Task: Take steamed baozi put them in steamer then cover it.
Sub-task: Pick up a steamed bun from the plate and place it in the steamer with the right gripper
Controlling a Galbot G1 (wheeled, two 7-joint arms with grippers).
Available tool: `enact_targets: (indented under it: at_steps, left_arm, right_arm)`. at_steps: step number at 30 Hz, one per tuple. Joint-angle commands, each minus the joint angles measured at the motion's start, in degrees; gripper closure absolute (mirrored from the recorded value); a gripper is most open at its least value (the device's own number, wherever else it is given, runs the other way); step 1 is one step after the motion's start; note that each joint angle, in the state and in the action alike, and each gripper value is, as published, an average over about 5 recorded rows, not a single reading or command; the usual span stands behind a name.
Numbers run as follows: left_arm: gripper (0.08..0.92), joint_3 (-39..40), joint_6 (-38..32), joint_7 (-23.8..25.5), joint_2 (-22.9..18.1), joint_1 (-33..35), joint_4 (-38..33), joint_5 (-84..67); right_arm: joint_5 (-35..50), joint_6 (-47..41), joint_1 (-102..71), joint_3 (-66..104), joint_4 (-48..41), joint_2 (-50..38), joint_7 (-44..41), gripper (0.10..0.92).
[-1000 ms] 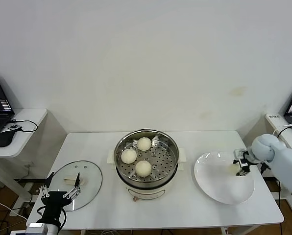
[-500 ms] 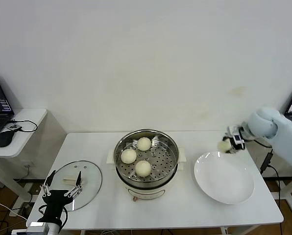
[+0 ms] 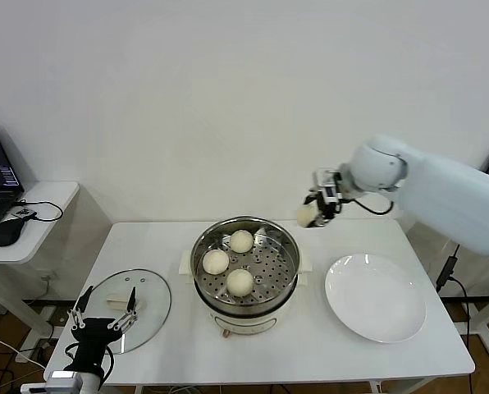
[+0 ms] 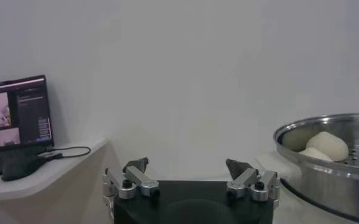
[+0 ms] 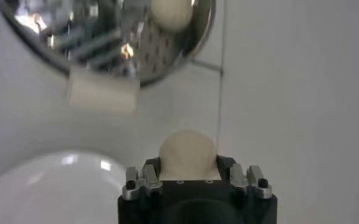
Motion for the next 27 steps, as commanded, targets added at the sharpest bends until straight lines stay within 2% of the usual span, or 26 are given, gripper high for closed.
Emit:
enact_targets:
  at_steps: [1,14,27]
  left_arm:
    - [0.177,-0.3,0.0,0.0,0.1,-0.1,0.0,-0.2]
    - [0.177,-0.6,0.1,0.0,0.2,-0.3,-0.2,-0.6]
    - [0.177,-0.5,0.1,0.0,0.1,-0.4,-0.1,-0.6]
  right_arm:
    - [12.3,-8.9,1.6,-5.2,0.7,11.7,4.4,0.440]
    - [5.3,-10.4,-7.2,-4.4,-3.3,13.5,4.8,0.440]
    - [2.4,-10.2,-9.5,-3.3,-4.7,14.4,5.0,0.440]
